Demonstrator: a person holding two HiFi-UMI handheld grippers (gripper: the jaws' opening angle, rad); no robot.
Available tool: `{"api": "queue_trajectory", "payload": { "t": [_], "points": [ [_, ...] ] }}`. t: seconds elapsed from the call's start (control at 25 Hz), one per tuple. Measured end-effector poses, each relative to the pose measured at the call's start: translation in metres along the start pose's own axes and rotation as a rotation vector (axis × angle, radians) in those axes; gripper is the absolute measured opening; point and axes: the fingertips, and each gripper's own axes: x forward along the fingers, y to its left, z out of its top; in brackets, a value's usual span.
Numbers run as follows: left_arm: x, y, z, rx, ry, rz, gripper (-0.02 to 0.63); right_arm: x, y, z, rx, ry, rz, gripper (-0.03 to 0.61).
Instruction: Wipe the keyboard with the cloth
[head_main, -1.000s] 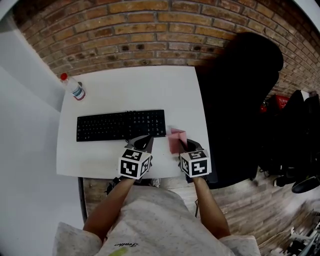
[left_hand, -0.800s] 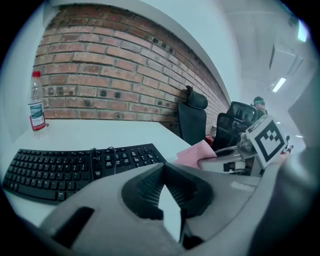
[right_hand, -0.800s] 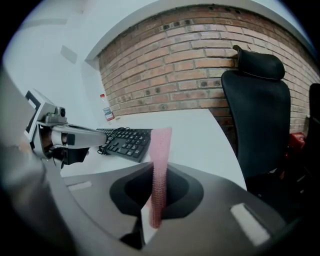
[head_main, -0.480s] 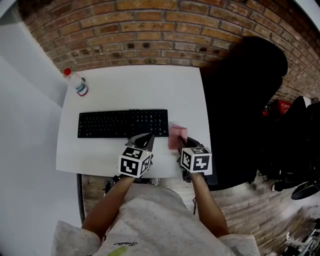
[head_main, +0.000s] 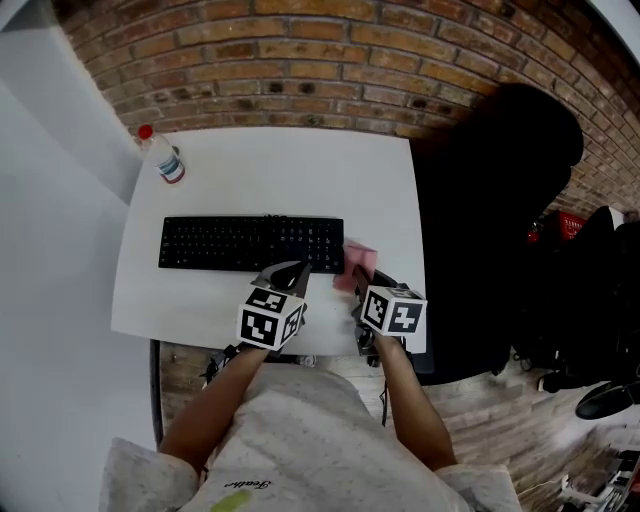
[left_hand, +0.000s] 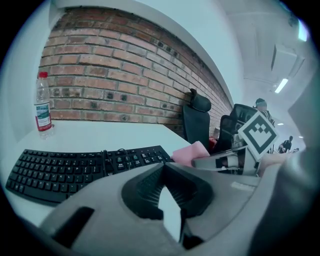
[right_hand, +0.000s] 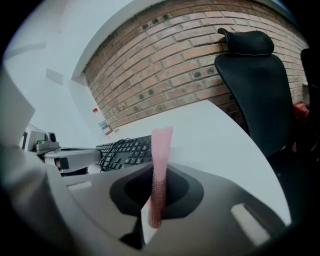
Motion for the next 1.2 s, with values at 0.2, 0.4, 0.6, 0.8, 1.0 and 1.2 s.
{"api": "queue_trajectory", "payload": {
  "t": [0.2,0.4,0.6,0.8,1.0,1.2],
  "points": [
    [0.001,0.005,0.004,-0.001,-0.006,0.005,-0.005,0.005,0.003,0.007,0.024,-0.001,0.017,0.025],
    [0.001,0.014,0.009,-0.005,-0.017,0.014,-0.005,0.013,0.006,0.013,0.021,0.002,0.027,0.026],
    [-0.001,0.025,0.01,-0.015,-0.022,0.03,-0.004,0.021,0.011,0.019,0.028,0.0,0.038,0.025],
    [-0.002,0.035,0.011,-0.029,-0.03,0.048,-0.005,0.029,0.012,0.024,0.023,0.004,0.043,0.025],
    [-0.005,0.048,0.013,-0.05,-0.041,0.069,-0.005,0.036,0.012,0.032,0.023,0.005,0.044,0.026],
    [-0.007,0.061,0.014,-0.062,-0.05,0.089,-0.005,0.045,0.012,0.037,0.018,0.009,0.049,0.026]
  ]
}}
